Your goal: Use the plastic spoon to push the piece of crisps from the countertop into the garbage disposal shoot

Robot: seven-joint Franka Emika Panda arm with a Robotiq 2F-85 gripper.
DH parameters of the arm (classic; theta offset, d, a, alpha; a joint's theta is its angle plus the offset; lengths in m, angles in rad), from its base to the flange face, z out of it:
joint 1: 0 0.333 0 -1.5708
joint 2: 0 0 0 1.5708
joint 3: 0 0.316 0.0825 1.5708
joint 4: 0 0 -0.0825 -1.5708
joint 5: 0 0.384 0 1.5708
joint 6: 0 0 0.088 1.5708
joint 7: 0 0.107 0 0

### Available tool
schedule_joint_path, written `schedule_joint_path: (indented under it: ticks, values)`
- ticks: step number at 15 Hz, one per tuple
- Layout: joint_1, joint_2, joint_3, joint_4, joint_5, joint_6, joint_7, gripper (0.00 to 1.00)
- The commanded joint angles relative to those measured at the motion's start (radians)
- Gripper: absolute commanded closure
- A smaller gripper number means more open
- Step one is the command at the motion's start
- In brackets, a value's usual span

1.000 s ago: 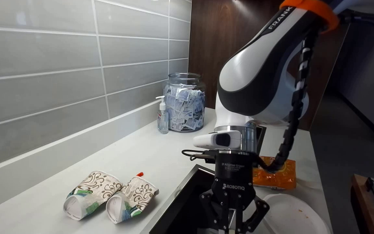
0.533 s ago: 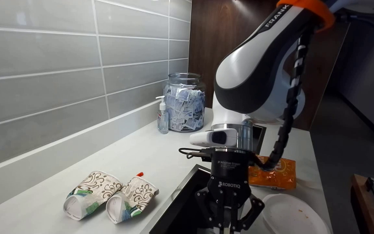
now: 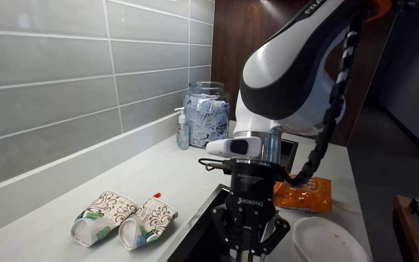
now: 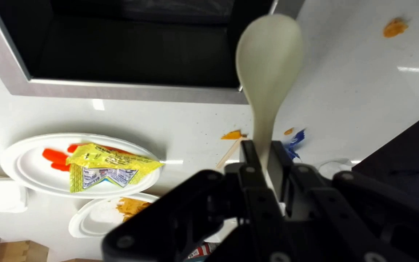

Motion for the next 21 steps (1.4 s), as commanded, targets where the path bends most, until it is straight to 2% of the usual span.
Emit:
schedule_joint_path:
  ticks: [1, 5, 6, 8, 15, 21]
  values:
    - [-0.006, -0.005, 0.008, 0.0, -0.004, -0.001, 0.008, 0.86]
    - [-0.006, -0.007, 0.008, -0.001, -0.004, 0.0, 0.012, 0.86]
    - [-0.006, -0.007, 0.007, -0.001, -0.004, 0.0, 0.012, 0.97]
    - [-0.005, -0.021, -0.002, -0.004, -0.007, 0.031, 0.04, 0.97]
    - [-0.012, -0.076, -0.011, -0.011, -0.013, 0.187, 0.116, 0.97]
    - [-0.012, -0.113, -0.033, -0.027, -0.062, 0.355, 0.272, 0.97]
